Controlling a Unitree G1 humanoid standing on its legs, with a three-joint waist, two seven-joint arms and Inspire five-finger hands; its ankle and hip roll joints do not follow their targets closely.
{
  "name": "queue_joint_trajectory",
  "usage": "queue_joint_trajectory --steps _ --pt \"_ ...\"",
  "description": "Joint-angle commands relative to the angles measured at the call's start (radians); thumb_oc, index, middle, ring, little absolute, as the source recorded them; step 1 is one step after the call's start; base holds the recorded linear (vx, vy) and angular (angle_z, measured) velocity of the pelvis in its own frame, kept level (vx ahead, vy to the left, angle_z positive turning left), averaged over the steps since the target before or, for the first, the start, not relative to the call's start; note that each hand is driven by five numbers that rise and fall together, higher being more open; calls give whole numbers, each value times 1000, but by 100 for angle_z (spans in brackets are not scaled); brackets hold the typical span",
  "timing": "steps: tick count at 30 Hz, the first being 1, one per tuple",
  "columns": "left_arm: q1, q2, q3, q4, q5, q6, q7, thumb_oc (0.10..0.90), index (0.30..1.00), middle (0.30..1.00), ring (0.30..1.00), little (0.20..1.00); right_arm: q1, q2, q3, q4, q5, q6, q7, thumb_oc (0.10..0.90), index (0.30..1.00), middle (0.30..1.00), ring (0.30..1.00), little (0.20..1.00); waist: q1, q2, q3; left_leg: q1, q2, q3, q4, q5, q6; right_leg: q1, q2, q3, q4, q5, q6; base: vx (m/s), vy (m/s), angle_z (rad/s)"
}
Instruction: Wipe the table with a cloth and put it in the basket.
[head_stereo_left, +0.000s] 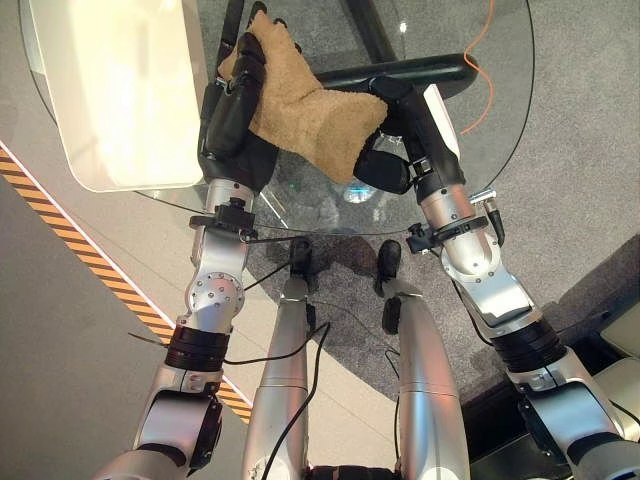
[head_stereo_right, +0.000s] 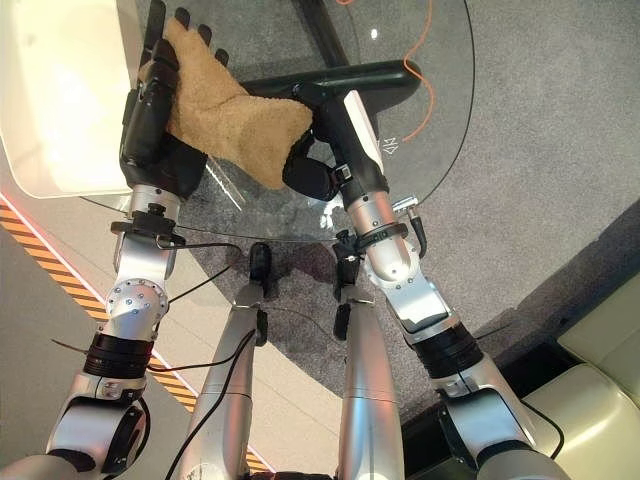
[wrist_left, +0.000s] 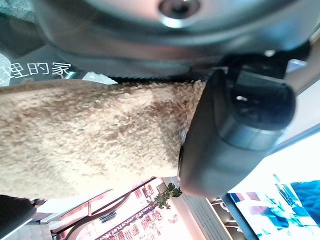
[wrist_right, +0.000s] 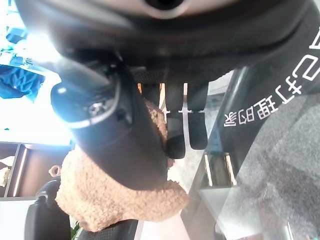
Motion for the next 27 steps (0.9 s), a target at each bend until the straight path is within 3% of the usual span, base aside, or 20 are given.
queue_joint_trajectory --steps 1,8,9,11,27 --pt "-33 4 -60 -132 77 23 -36 800 900 900 900 900 -131 69 -51 -250 -3 -222 -47 100 300 300 300 200 -7 22 -28 24 -58 86 -17 -8 99 47 28 -21 -32 -5 24 0 0 0" --pt "-32 5 -62 -130 90 35 -44 800 900 900 900 900 -132 75 -64 -258 -15 -239 -76 100 300 300 300 200 -9 24 -28 22 -60 86 -12 -12 100 45 29 -20 -30 -5 24 0 0 0" --pt "-32 5 -62 -131 91 34 -48 440 592 592 592 540 -132 74 -65 -259 -13 -239 -76 100 300 300 300 200 -9 23 -28 22 -59 87 -12 -12 100 45 29 -20 -30 -5 23 0 0 0" --pt "-30 6 -58 -133 85 28 -60 100 300 300 300 200 -132 73 -65 -257 -14 -240 -74 100 300 300 300 200 -8 25 -28 20 -59 87 -11 -12 100 43 29 -20 -28 -6 23 0 0 0" --pt "-40 0 -59 -133 88 20 -81 100 300 300 300 200 -132 79 -59 -251 -12 -236 -74 100 300 300 300 200 -9 21 -28 23 -59 89 -12 -12 101 46 30 -20 -32 -4 21 0 0 0"
